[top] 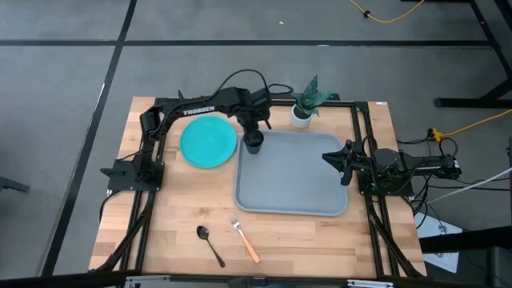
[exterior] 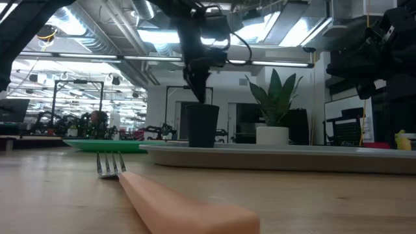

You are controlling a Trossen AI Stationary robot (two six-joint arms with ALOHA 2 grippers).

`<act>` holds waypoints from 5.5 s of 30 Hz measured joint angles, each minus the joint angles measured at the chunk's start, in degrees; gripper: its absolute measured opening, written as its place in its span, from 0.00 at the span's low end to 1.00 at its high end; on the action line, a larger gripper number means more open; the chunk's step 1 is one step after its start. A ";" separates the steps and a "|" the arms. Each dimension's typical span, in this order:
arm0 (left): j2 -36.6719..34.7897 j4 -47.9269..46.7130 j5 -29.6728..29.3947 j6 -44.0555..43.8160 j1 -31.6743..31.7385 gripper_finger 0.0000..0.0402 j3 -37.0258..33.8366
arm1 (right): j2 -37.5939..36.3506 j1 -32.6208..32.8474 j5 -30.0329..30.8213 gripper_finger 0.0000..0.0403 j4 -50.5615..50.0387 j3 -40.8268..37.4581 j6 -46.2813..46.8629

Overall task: Pick and place plate/cup/fork/spoon on tray
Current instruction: Put the blue plate on the grey tray to the bottom right of the black cup

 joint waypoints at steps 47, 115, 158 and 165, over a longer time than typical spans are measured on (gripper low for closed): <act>-41.81 -17.23 -3.93 -45.59 -30.39 0.13 -46.65 | 1.25 0.00 0.15 0.13 0.12 -0.02 0.17; -41.81 0.43 -2.07 -43.91 -39.22 0.26 -52.36 | 1.22 0.01 0.17 0.13 0.04 -0.02 -1.83; -41.79 21.52 -31.08 -26.65 -43.49 0.26 -74.58 | 1.22 0.01 0.17 0.13 0.02 -0.02 -1.99; -41.10 21.90 -31.69 -23.92 -41.32 0.26 -74.58 | 1.22 0.02 0.17 0.13 0.02 -0.02 -2.05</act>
